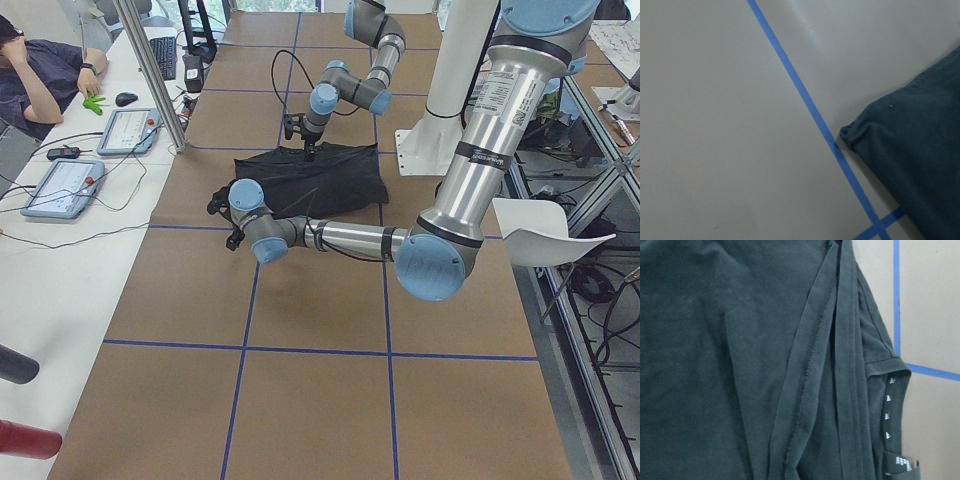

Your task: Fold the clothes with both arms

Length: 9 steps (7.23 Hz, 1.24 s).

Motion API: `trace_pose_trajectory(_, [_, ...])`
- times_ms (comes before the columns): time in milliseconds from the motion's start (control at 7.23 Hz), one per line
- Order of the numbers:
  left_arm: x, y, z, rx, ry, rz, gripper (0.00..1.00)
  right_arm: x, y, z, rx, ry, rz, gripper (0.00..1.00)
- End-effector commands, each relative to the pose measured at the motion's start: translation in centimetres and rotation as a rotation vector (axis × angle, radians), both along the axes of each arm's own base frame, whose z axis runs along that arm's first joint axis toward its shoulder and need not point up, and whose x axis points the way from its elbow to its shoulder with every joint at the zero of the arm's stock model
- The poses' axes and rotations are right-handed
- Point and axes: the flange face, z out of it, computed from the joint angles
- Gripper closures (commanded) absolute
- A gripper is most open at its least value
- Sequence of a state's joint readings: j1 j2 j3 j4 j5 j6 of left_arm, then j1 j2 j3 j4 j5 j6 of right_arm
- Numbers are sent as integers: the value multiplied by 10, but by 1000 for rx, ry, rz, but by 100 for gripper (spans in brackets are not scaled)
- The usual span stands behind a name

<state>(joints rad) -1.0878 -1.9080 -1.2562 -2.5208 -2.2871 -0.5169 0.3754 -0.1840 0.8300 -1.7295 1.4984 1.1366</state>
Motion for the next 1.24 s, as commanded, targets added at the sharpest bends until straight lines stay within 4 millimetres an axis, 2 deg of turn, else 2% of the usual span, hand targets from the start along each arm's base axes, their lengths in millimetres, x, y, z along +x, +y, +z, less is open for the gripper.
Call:
trace_pose_trajectory(0, [0,0,1,-1,-1,0,0,-30,19,23,-10,64,-25,6])
trace_pose_trajectory(277, [0,0,2,-3,-1,0,0,-35,26,28,11,84,-50,12])
trace_pose_trajectory(415, [0,0,2,-3,-1,0,0,-33,21,28,50,110,-89,19])
trace_pose_trajectory(553, [0,0,2,-3,-3,1,0,-31,17,28,70,121,-108,33])
trace_pose_trajectory(692, [0,0,3,-4,-3,1,0,-28,12,30,75,130,-118,55])
trace_pose_trajectory(830, [0,0,4,-4,-4,1,0,-26,8,30,77,132,-119,70])
trace_pose_trajectory(1107, [-1,-1,3,-1,-3,0,0,-23,4,32,86,142,-139,71])
